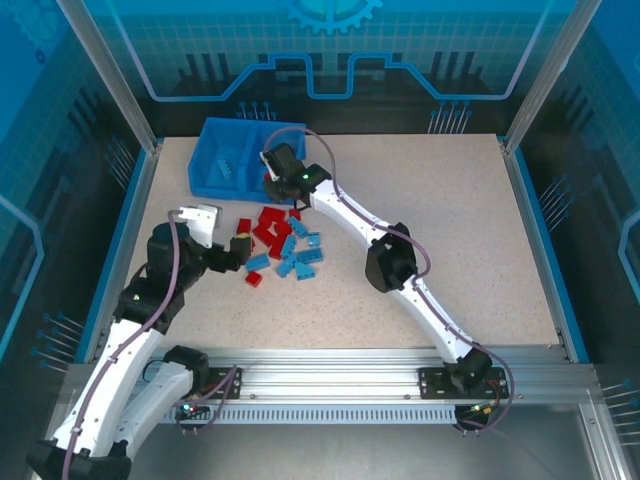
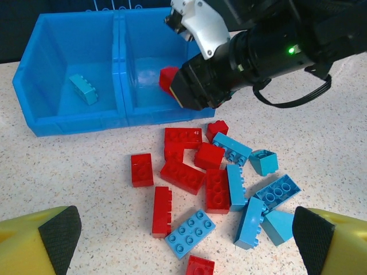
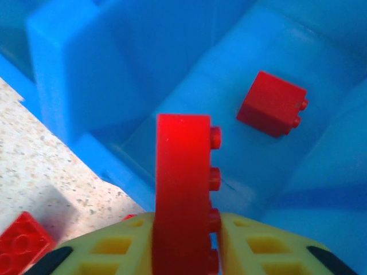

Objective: Sort the legos into containers by color

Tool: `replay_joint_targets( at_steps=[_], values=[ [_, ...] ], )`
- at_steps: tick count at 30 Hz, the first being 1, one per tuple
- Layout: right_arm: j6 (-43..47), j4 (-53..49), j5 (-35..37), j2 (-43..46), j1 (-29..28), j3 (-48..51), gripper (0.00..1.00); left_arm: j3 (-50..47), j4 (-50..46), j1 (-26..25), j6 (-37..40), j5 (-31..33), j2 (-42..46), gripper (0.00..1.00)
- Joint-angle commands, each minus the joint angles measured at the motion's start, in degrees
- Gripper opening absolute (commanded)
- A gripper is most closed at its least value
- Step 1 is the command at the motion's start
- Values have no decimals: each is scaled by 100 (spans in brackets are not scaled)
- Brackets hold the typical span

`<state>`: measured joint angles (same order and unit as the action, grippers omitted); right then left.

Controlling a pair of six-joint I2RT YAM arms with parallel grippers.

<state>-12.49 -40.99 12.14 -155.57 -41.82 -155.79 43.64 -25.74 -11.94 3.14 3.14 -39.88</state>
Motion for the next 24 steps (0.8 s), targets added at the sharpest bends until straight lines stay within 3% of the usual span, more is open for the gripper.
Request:
replay_joint_targets(
  at_steps=[1, 4, 13, 17, 21, 24],
  values=[
    [81, 264, 139, 140, 88, -201, 42, -44, 59, 27, 21, -143, -67, 99],
    [45, 285, 23, 251, 87, -204, 48, -28, 25, 29, 20, -123, -125, 99],
    [-293, -364, -602, 1464, 89, 276, 46, 31, -53, 26, -268, -107, -385, 99],
    [-253, -463, -988, 2916, 138, 1761, 49, 413, -630, 26, -1289, -51, -887, 99],
    [-125, -424, -1718, 4377, 244, 3533, 56, 876, -1605, 26, -2461, 314, -1849, 99],
    [-193, -510, -2004, 5259, 288, 4698, 61, 935, -1826, 26, -3423, 347, -2496, 99]
  ],
)
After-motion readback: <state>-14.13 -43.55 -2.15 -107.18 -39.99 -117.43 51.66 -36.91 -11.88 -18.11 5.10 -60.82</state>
